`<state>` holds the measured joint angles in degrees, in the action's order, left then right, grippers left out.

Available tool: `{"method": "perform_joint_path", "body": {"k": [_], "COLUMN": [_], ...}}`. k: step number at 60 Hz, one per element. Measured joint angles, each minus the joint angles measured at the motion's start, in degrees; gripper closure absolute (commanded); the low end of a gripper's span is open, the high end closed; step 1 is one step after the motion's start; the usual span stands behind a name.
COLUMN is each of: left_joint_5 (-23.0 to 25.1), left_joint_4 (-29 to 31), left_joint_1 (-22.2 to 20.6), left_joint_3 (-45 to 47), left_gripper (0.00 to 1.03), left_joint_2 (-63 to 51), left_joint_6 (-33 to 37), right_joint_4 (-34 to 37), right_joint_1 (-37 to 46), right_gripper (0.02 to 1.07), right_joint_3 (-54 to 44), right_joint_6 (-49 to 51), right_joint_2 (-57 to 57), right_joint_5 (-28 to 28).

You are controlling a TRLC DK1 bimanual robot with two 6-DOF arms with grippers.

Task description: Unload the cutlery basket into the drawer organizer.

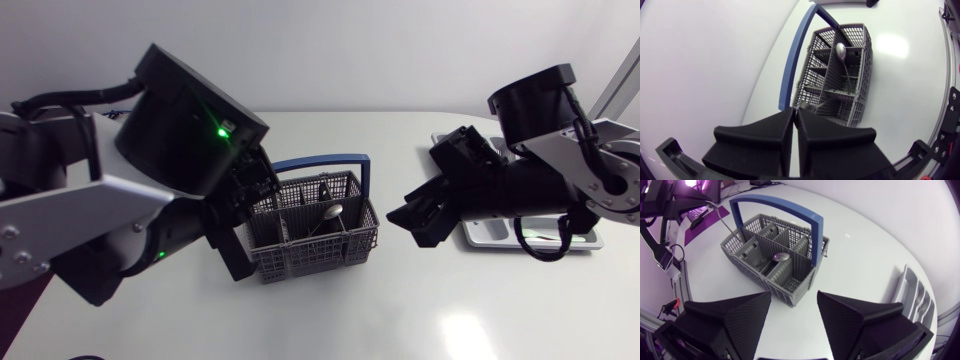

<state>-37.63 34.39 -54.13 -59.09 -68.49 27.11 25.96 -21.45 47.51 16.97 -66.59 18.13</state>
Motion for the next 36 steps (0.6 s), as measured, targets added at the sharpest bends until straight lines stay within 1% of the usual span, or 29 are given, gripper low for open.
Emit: {"method": "perform_joint_path", "body": {"k": [8,13,16,22,23,25,28,33,36], "left_joint_5": [0.0,0.48,2.51,7.08,8.92,10.71,14.88,18.91,21.68], "left_joint_4": [-2.56,-3.45,-3.5,-3.19,-2.45,-1.53,-0.35,0.68,1.55], "left_joint_1": [-0.07,-0.42,-0.57,-0.68,-0.68,-0.63,-0.22,0.52,1.16], "left_joint_3": [-1.44,-3.87,-5.53,-8.37,-9.11,-9.97,-11.8,-13.73,-14.62], "left_gripper": [1.0,1.0,1.0,1.0,1.0,1.0,1.0,1.0,1.0], "left_joint_2": [2.64,4.13,4.72,5.03,4.9,4.63,3.56,1.33,-0.07], "left_joint_6": [1.09,1.07,0.81,-1.97,-3.06,-4.24,-6.62,-9.44,-10.95], "right_joint_4": [0.02,0.02,0.02,0.0,0.0,-0.02,-0.28,-1.42,-2.58], "right_joint_1": [-2.4,-4.46,-5.95,-10.32,-11.8,-13.18,-16.13,-19.28,-20.17], "right_gripper": [0.38,0.38,0.38,0.38,0.39,0.39,0.39,0.39,0.39], "right_joint_3": [0.0,0.0,0.0,0.0,0.0,0.0,0.0,-0.02,-0.31], "right_joint_6": [-0.02,0.0,0.0,0.04,0.15,0.15,0.17,0.22,0.44], "right_joint_2": [4.42,7.34,8.79,11.32,11.89,12.37,13.09,13.73,13.97], "right_joint_5": [-0.33,-1.03,-2.14,-5.55,-6.58,-7.63,-10.01,-12.04,-12.26]}}
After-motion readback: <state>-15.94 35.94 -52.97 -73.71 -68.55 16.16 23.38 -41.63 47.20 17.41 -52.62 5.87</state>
